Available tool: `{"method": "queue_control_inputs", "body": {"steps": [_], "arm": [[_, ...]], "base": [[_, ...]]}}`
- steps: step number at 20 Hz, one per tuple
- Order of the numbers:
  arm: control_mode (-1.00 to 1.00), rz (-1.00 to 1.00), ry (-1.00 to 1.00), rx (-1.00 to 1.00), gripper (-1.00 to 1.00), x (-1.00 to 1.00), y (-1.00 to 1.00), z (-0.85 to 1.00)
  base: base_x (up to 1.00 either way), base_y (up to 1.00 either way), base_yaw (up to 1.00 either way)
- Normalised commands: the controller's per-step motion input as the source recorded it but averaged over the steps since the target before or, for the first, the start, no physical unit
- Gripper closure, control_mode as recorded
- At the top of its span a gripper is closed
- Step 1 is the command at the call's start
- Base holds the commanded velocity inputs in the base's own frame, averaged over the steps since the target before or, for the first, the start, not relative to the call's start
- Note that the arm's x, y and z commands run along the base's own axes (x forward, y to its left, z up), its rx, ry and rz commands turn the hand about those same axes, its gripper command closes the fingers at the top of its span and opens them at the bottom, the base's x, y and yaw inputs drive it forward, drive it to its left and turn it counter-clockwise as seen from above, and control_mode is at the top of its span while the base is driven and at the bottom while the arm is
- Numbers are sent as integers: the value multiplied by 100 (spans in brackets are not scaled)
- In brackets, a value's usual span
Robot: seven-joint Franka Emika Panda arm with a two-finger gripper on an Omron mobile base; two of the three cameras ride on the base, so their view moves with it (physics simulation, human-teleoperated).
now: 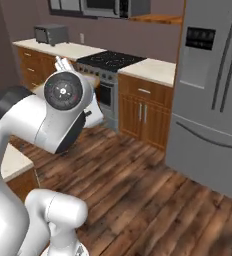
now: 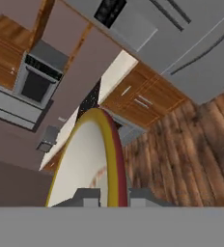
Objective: Pick up the bowls from the cabinet and place each bowl in front of a stool on the dining counter.
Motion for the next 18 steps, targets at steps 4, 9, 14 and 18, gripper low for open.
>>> {"method": "queue_control_inputs", "body": {"steps": [4,9,14,18], "arm": [[100,0,0,0,100,0,0,0],[100,0,0,0,100,0,0,0],[100,0,0,0,100,0,0,0],[100,0,0,0,100,0,0,0]], "base": [[25,-3,90],[44,-8,83],[69,-29,71],[64,-54,63]]}}
